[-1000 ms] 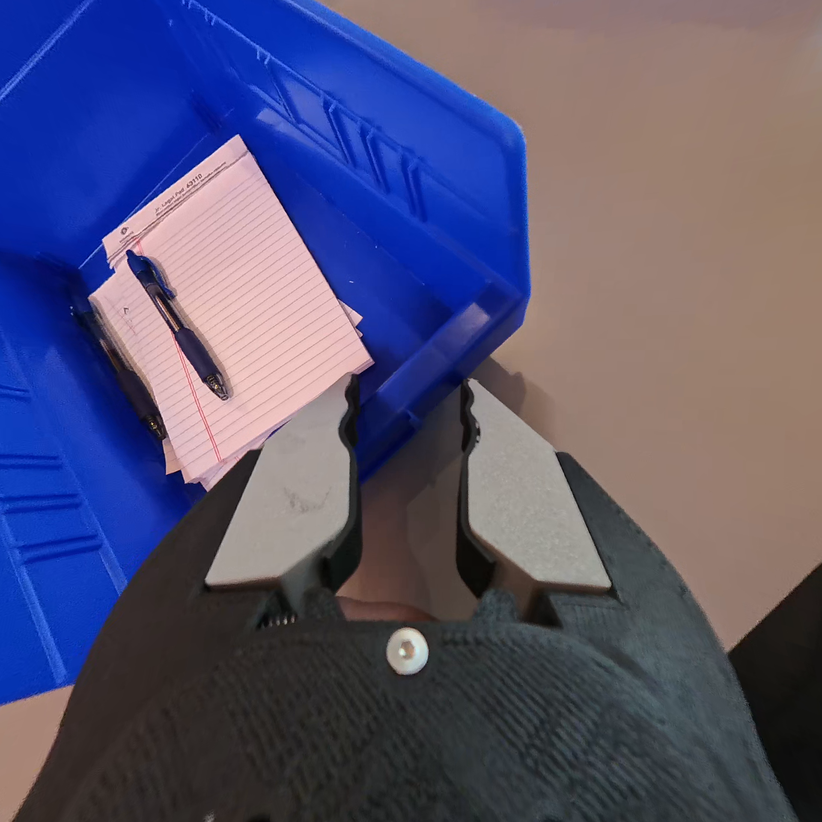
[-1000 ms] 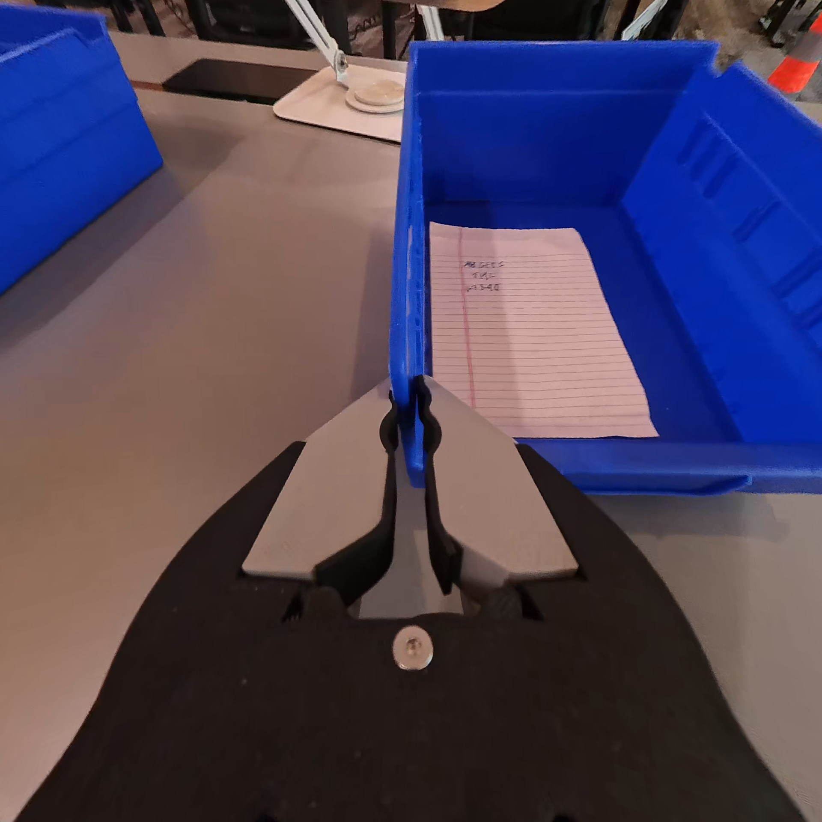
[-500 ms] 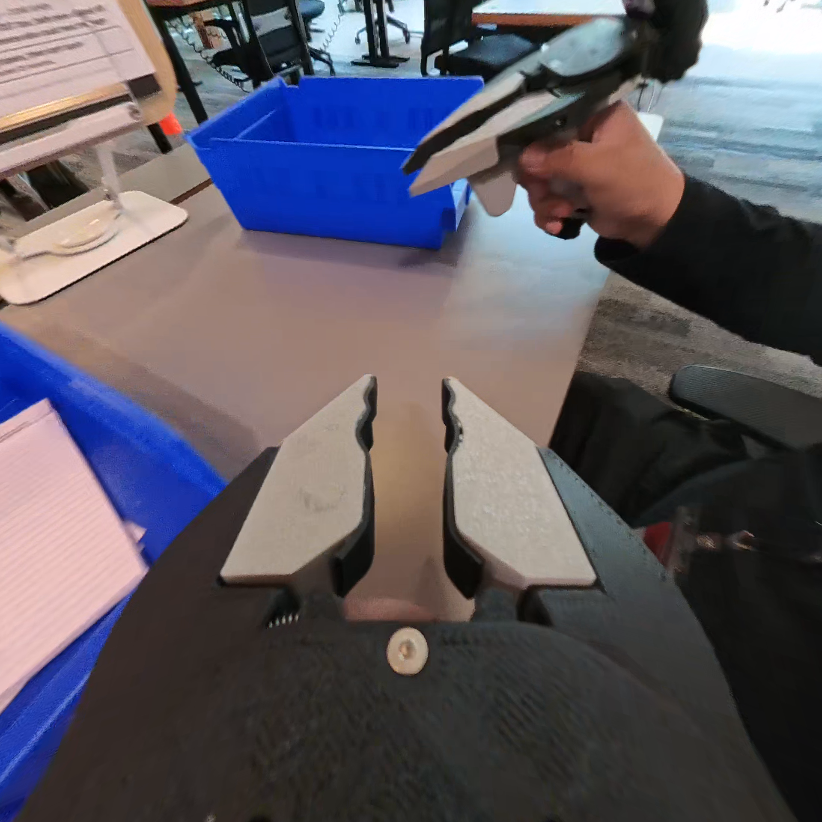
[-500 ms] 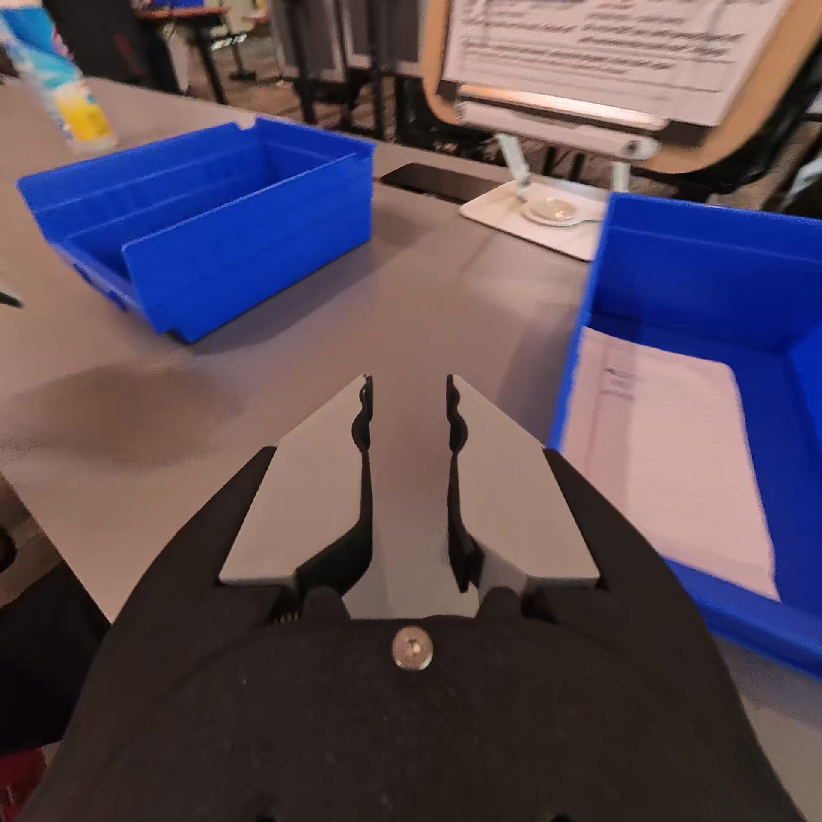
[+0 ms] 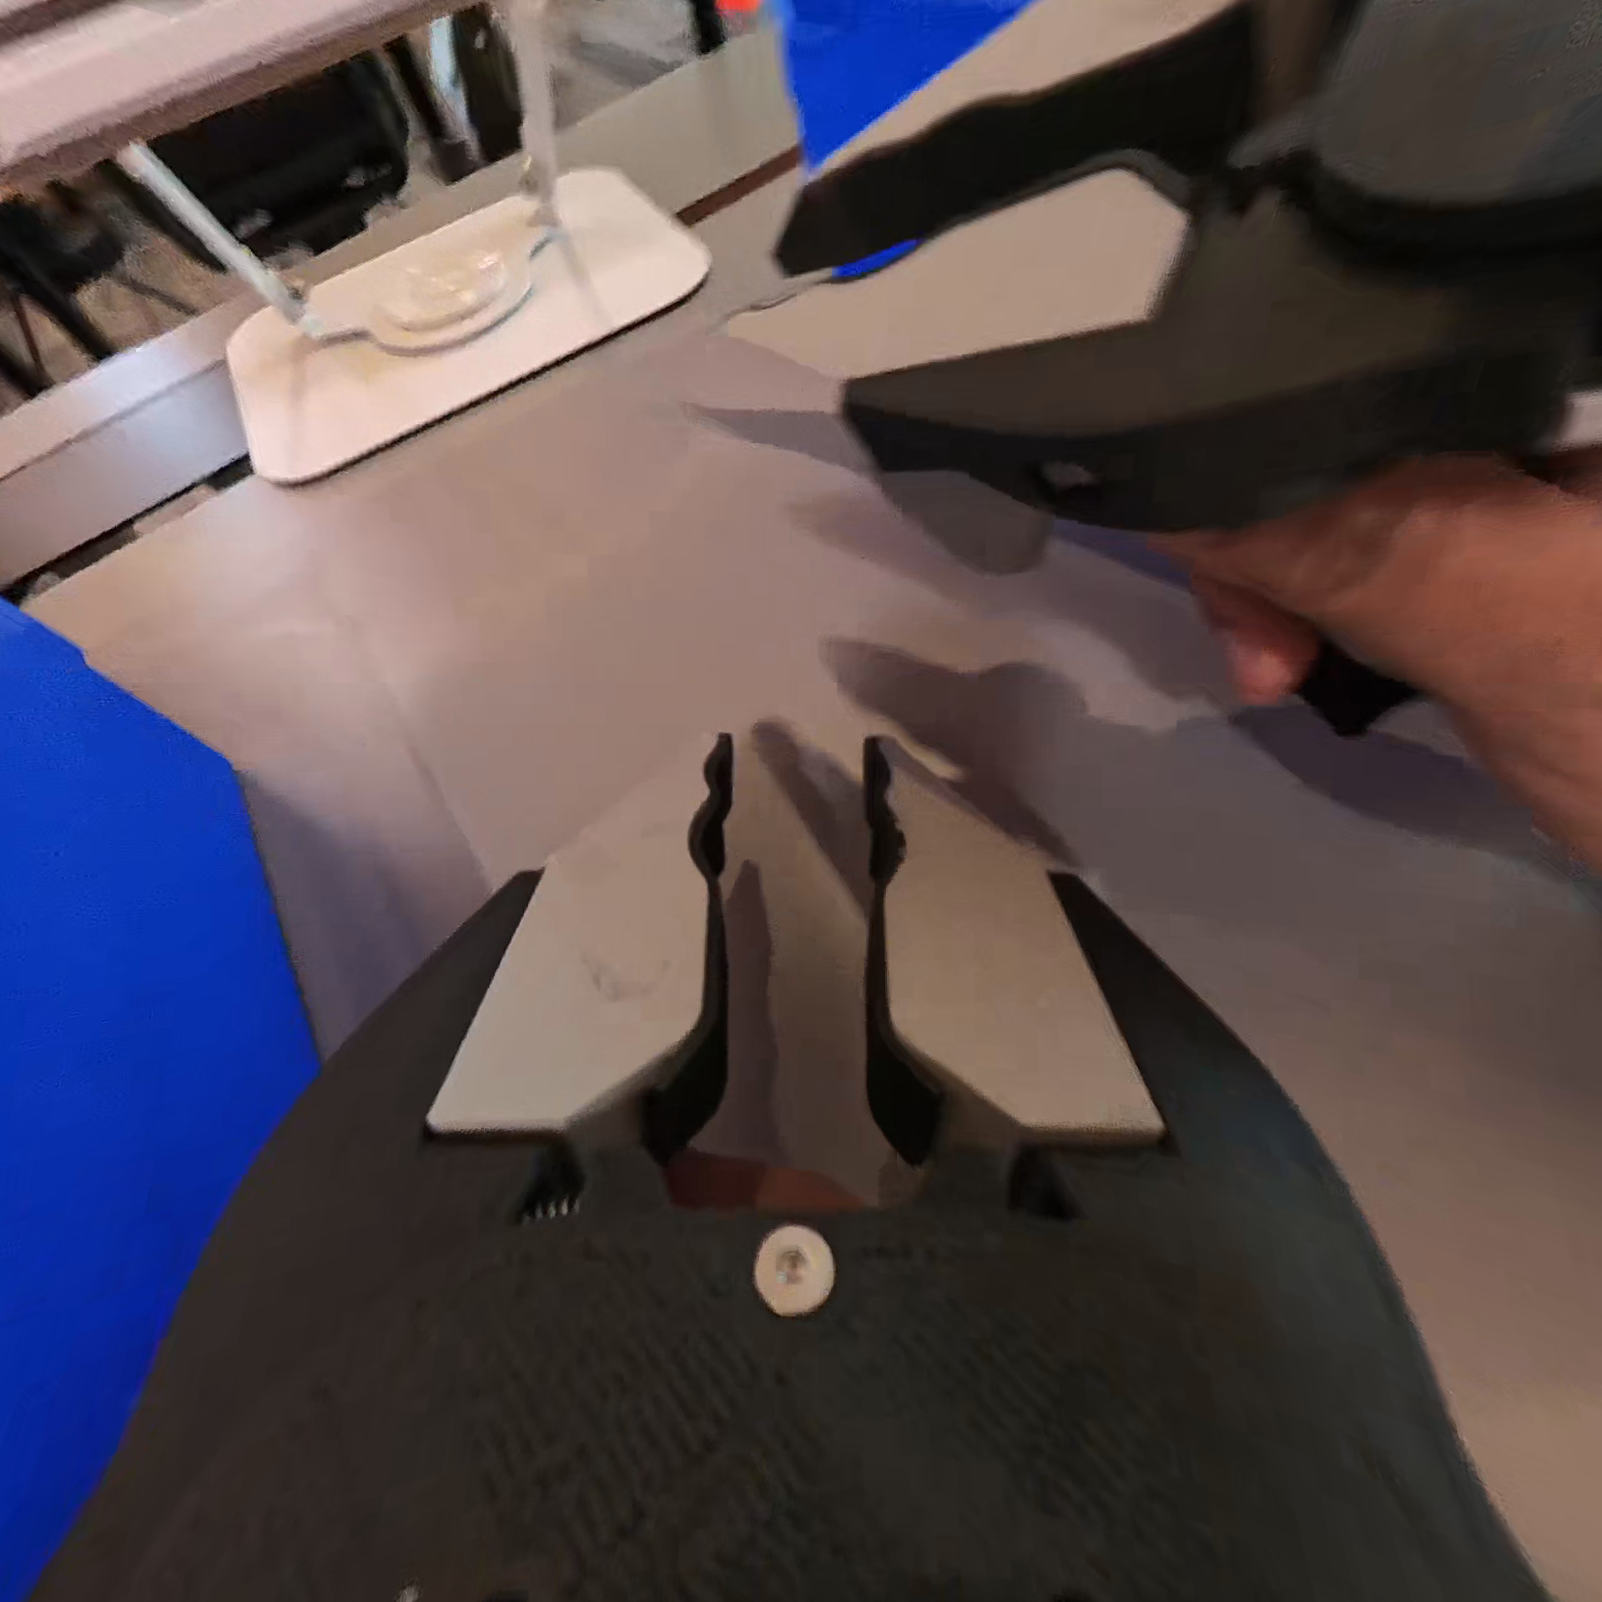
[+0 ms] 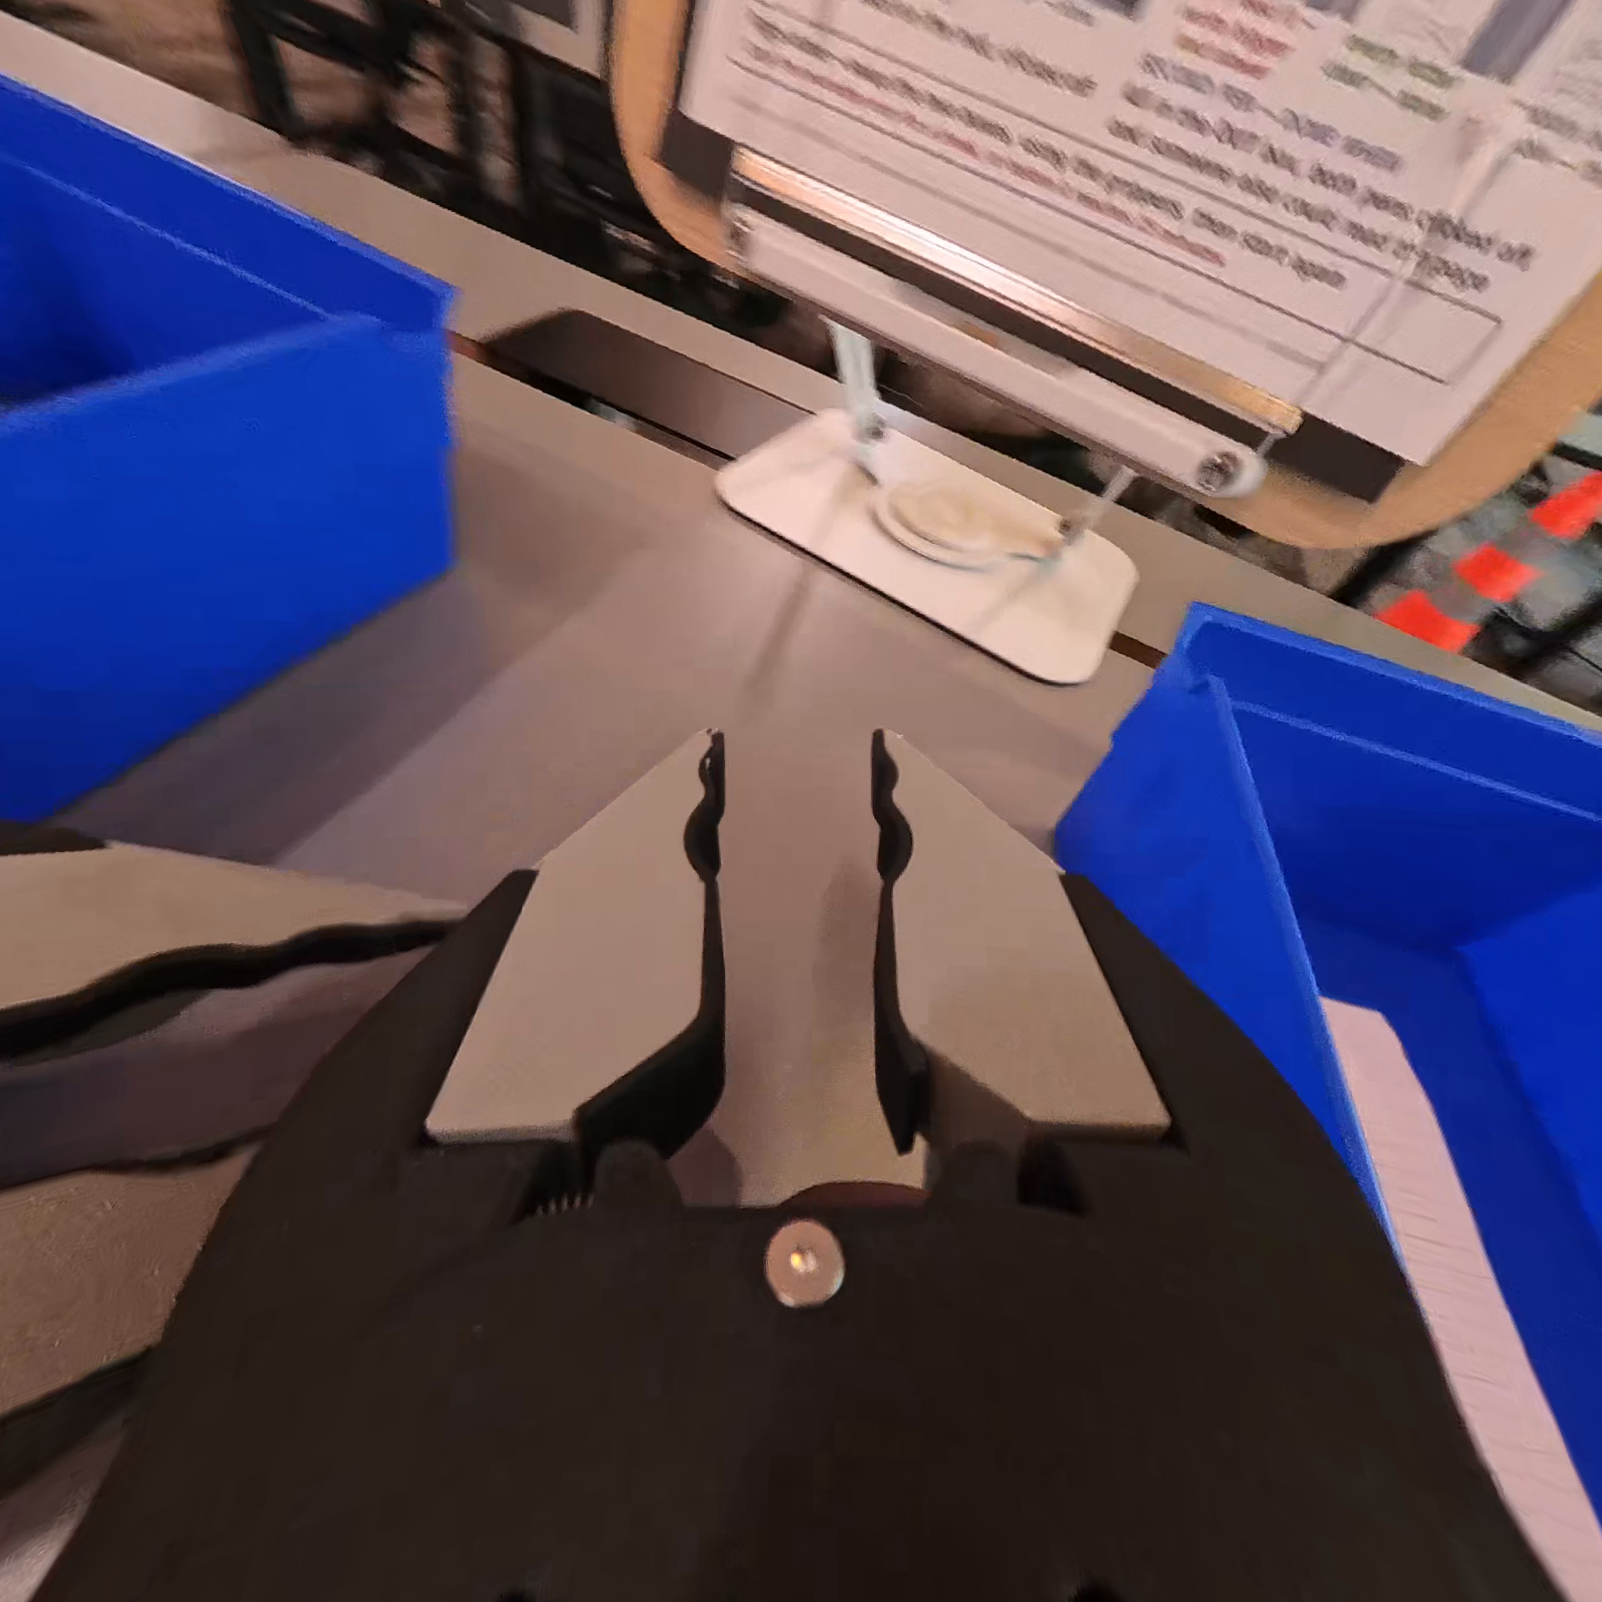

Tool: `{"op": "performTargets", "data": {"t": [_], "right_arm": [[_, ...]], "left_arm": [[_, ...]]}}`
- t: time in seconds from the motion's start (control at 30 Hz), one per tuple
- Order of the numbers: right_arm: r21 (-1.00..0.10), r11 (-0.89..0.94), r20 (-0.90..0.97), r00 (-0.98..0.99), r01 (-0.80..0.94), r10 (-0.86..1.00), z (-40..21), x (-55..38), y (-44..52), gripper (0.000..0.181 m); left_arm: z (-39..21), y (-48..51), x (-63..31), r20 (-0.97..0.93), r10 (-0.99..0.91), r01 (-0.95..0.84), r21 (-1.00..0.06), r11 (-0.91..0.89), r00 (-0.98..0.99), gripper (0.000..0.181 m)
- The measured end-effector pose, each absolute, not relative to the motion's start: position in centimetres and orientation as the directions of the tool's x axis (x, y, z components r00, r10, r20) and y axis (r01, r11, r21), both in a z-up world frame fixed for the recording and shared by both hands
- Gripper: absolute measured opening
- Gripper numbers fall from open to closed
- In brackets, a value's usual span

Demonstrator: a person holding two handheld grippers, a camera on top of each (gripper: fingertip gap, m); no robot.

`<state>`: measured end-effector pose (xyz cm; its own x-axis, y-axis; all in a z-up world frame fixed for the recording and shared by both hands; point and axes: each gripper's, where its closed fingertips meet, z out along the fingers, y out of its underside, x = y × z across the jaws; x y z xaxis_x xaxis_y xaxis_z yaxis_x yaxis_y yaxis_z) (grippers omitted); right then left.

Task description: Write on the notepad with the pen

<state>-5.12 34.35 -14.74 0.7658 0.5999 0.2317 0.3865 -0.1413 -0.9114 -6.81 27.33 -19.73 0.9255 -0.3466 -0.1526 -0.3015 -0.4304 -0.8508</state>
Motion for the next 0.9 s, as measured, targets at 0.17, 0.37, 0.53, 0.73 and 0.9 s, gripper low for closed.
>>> {"op": "performTargets", "data": {"t": [0.17, 0.37, 0.53, 0.73, 0.9], "right_arm": [[-0.863, -0.253, 0.364, 0.886, 0.437, 0.288, -17.2, 1.0, 41.0, 0.018], [-0.858, -0.373, 0.314, 0.935, 0.355, 0.167, -18.4, 5.7, 43.6, 0.031], [-0.9, -0.292, 0.258, 0.935, 0.324, 0.243, -17.0, 4.0, 42.5, 0.037], [-0.919, -0.15, 0.27, 0.859, 0.365, 0.434, -15.5, -0.4, 39.7, 0.054], [-0.91, -0.16, 0.258, 0.823, 0.383, 0.506, -16.2, -1.9, 38.8, 0.054]], "left_arm": [[-20.0, 32.0, -11.4, -0.13, -0.141, -0.184, -0.845, -0.502, 0.981, 0.028], [-20.1, 32.0, -11.7, 0.022, -0.171, -0.071, -0.851, -0.52, 0.985, 0.051], [-20.2, 32.0, -12.1, 0.118, -0.162, 0.013, -0.844, -0.536, 0.98, 0.054], [-20.5, 31.9, -11.5, 0.091, -0.198, -0.032, -0.837, -0.546, 0.976, 0.057], [-20.1, 31.7, -11.0, 0.032, -0.221, -0.09, -0.851, -0.517, 0.975, 0.056]]}}
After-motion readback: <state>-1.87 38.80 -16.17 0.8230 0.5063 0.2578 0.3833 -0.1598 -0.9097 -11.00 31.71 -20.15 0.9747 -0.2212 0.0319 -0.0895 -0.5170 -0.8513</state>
